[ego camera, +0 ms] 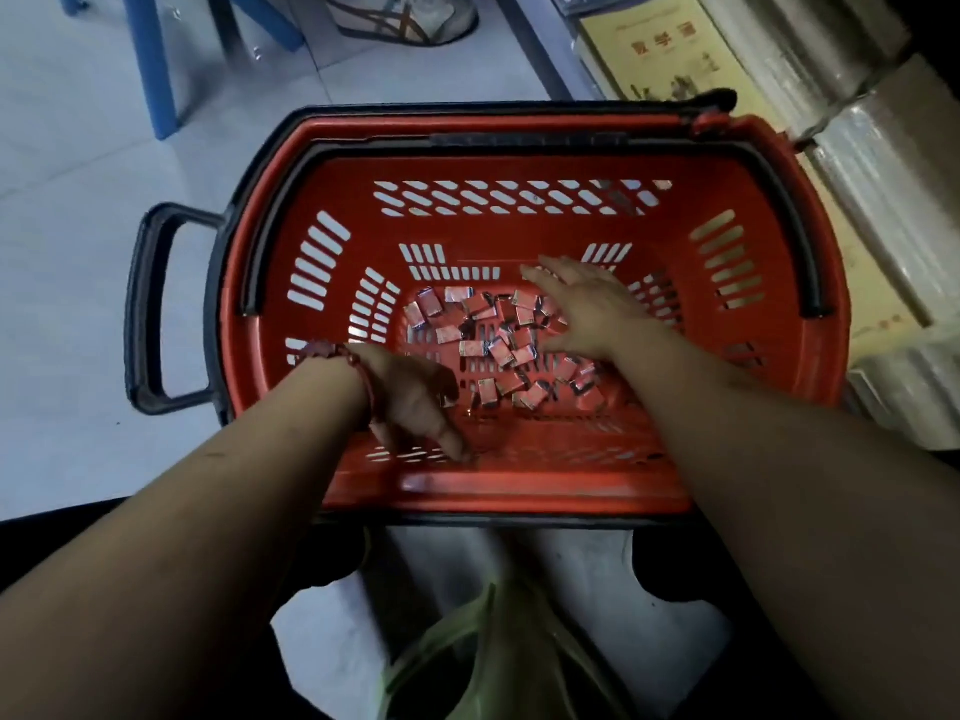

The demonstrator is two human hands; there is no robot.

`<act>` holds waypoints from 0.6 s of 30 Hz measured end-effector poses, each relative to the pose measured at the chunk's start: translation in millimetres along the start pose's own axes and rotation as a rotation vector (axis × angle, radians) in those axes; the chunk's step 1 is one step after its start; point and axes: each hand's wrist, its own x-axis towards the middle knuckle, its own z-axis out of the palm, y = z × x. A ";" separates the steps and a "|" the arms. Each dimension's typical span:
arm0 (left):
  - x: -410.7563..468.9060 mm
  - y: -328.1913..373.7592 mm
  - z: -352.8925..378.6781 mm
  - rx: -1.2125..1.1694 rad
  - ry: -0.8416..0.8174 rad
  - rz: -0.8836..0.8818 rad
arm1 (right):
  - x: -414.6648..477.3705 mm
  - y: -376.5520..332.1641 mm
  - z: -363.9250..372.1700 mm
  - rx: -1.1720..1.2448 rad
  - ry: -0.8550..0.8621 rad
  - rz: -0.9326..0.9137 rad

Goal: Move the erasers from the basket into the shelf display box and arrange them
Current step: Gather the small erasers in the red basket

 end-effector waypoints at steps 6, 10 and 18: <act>53.7 3.3 -35.3 0.014 0.164 0.112 | 17.1 -5.8 -0.9 0.030 -0.018 -0.016; 113.7 -5.7 -51.6 0.458 0.502 0.211 | 19.2 1.5 12.1 0.050 -0.110 0.032; 201.0 -34.7 -42.8 0.979 0.604 0.221 | 39.5 22.8 57.3 -0.264 -0.317 -0.097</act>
